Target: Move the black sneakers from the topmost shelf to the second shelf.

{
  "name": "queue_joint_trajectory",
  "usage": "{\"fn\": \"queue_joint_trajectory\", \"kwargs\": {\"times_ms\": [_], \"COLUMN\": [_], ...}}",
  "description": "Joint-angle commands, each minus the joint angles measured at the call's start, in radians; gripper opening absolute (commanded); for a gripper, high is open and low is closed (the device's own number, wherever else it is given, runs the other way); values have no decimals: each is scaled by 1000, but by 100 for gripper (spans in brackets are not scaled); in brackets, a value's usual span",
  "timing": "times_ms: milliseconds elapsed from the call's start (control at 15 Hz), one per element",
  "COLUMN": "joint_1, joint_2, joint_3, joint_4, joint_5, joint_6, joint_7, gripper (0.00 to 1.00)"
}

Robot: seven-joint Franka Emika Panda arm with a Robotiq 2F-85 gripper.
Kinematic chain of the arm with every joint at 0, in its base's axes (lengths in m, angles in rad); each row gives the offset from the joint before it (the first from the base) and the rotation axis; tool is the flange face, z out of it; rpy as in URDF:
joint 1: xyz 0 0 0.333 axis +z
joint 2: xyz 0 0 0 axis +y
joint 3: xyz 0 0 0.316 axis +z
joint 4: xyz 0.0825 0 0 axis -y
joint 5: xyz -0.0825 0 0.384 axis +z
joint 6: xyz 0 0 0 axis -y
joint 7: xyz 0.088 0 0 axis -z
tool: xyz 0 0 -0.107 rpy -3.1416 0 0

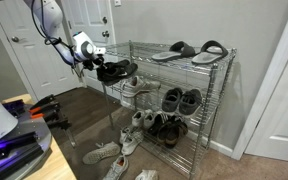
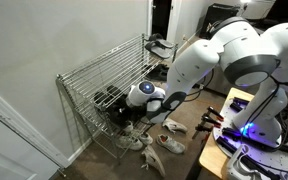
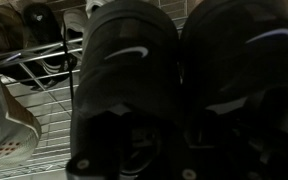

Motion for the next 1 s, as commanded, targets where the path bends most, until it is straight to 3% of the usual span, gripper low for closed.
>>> {"fn": "queue_joint_trajectory", "kwargs": {"times_ms": [0, 400, 733, 933], "joint_1": [51, 17, -20, -32], "joint_2": [-34, 20, 86, 92], "joint_3": [-34, -31, -61, -61], "joint_4": [-62, 30, 169, 195], "joint_5": [113, 205, 185, 175], "joint_6": [62, -16, -133, -161], "joint_7": [-69, -104, -72, -65], "gripper": [6, 6, 6, 6]}}
